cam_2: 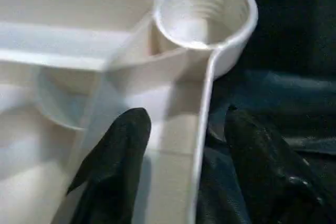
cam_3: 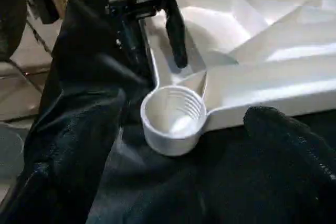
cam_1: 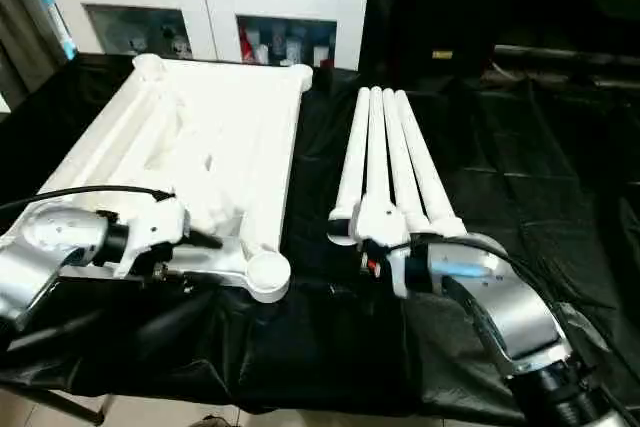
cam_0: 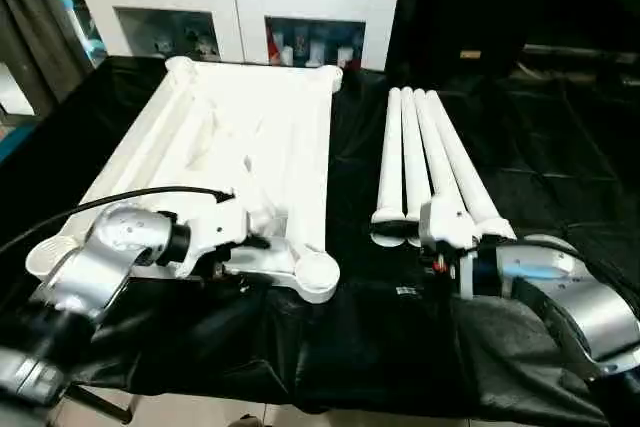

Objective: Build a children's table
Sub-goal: Move table base

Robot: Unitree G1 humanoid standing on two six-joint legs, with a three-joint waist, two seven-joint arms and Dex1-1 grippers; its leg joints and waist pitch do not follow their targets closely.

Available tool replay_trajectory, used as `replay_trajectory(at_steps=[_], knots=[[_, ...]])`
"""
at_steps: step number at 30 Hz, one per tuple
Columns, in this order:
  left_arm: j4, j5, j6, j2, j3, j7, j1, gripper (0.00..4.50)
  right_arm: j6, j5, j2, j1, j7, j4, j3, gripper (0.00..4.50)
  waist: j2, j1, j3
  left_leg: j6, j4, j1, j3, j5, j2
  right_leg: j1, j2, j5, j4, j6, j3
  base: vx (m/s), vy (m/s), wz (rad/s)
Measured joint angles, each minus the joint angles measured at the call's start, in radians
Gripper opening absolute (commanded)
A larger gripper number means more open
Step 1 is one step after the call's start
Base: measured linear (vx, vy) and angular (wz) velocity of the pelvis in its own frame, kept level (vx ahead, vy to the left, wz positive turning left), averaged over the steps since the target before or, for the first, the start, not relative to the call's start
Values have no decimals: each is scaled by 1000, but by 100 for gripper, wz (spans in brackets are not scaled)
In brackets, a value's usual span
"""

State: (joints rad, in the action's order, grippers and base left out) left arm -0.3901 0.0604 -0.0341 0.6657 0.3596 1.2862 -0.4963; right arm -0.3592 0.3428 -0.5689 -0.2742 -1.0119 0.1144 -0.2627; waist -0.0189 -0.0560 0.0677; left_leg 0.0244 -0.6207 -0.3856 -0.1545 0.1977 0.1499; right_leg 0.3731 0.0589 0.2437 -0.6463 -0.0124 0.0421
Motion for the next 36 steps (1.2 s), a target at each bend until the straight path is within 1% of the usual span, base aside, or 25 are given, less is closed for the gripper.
replay_trajectory(at_steps=[2, 5, 7, 11, 13, 15, 16, 17, 19, 22, 23, 25, 26, 28, 29, 32, 34, 36], knots=[[-27, -6, 7, -1, 9, 22, -10, 231, -5, 1, 0, 0, -2, 0, 0, 429, 0, 0, 0, 1, 0, 0, 0, 0, 1, 0, -1, 0, 0, 0, 1, 0, 0, 0], [-61, -14, 16, 1, 11, 56, -29, 217, -15, 9, -1, 0, -17, 1, 1, 429, -2, -2, 1, 3, 0, 1, -1, 1, 2, -1, -1, 0, -1, -1, 1, 0, 0, 0], [-76, -15, 24, 0, 11, 65, -34, 194, -22, 10, -4, 0, -24, 1, 1, 429, -3, -3, 1, 3, 0, 1, -3, 1, 4, -1, -1, -1, -1, -1, 1, 0, 0, 0], [-120, -15, 42, -4, 11, 88, -50, 173, -23, 10, -4, 1, -34, 3, 0, 429, -3, -3, 1, 3, 0, 1, -6, 1, 5, -1, 0, -1, 0, -1, 0, 0, 0, 0], [-136, -15, 45, -5, 11, 95, -59, 149, -23, 10, -5, 1, -35, 3, -1, 429, -3, -5, 1, 3, 0, 1, -7, 1, 5, -1, 0, -1, 0, -1, 0, 0, 0, 0], [-140, -21, 60, -5, 11, 95, -62, 145, -23, 10, -4, 1, -35, 3, -1, 429, -3, -5, 1, 3, 0, 1, -8, 1, 6, 0, 0, -1, 0, -1, 0, 0, 0, 0], [-148, -29, 70, -5, 11, 93, -63, 129, -23, 9, -4, 1, -35, 3, -1, 429, -3, -5, 1, 3, 0, 1, -9, 1, 6, 0, 0, -1, 0, -1, 0, 0, 0, 0], [-159, -39, 84, -6, 11, 88, -64, 129, -23, 8, -4, 1, -36, 3, -2, 429, -3, -5, 1, 3, 0, 1, -9, 1, 6, 0, 0, -1, 0, -1, 0, 0, 0, 0], [-176, -54, 101, -6, 11, 79, -64, 106, -23, 6, -4, 1, -36, 3, -2, 429, -3, -5, 1, 3, 0, 1, -10, 1, 7, 0, 0, -1, 0, -1, 0, 0, 0, 0], [-180, -64, 131, -8, 11, 68, -64, 98, -23, 0, -4, 2, -36, 3, -6, 429, -3, -5, 1, 3, 0, 1, -11, 1, 8, 0, 0, -1, 0, -1, 0, 0, 0, 0], [-185, -67, 140, -9, 11, 61, -65, 72, -23, 0, -4, 3, -36, 3, -8, 429, -3, -5, 1, 3, 0, 1, -11, 1, 8, 0, 0, -1, 0, -1, 0, 0, 0, 0], [-192, -77, 158, -10, 11, 57, -65, 61, -22, -1, -2, 6, -36, 3, -11, 429, -3, -5, 1, 3, 0, 1, -12, 1, 8, 0, 0, -1, 0, -1, 0, 0, 0, 0], [-195, -79, 167, -10, 11, 54, -65, 44, -22, -1, -2, 7, -35, 3, -12, 429, -3, -5, 1, 3, 0, 1, -12, 1, 8, 0, 0, -1, 0, -1, -1, 0, 0, 0], [-195, -90, 187, -10, 11, 51, -65, 44, -22, -1, -2, 9, -35, 6, -14, 429, -3, -5, 1, 3, 0, 1, -12, 1, 8, 0, 0, -1, 0, -1, -1, 0, 0, 0], [-195, -96, 197, -10, 11, 49, -64, 19, -22, -1, -1, 10, -34, 10, -15, 429, -4, -6, 1, 3, 0, 1, -12, 1, 8, 0, 0, -1, 0, -1, -1, 0, 0, 0], [-170, -114, 224, -9, 12, 40, -52, 8, -21, -2, 6, 19, -31, 29, -16, 429, -5, -6, 1, 3, 0, 1, -13, 1, 8, 0, 0, -1, 0, -1, -1, 0, 0, 0], [-137, -126, 244, -9, 12, 15, -34, 4, -21, -2, 8, 33, -28, 35, -18, 429, -6, -6, 2, 3, 0, 1, -13, 1, 8, 0, 0, -1, 1, -1, -1, 0, 0, 0], [-116, -149, 265, -5, 12, -22, -17, 4, -21, -5, 9, 41, -19, 35, -19, 429, -9, -5, 2, 3, 0, 1, -13, 1, 8, 0, 0, -1, 1, -1, -1, 0, 0, 0]])
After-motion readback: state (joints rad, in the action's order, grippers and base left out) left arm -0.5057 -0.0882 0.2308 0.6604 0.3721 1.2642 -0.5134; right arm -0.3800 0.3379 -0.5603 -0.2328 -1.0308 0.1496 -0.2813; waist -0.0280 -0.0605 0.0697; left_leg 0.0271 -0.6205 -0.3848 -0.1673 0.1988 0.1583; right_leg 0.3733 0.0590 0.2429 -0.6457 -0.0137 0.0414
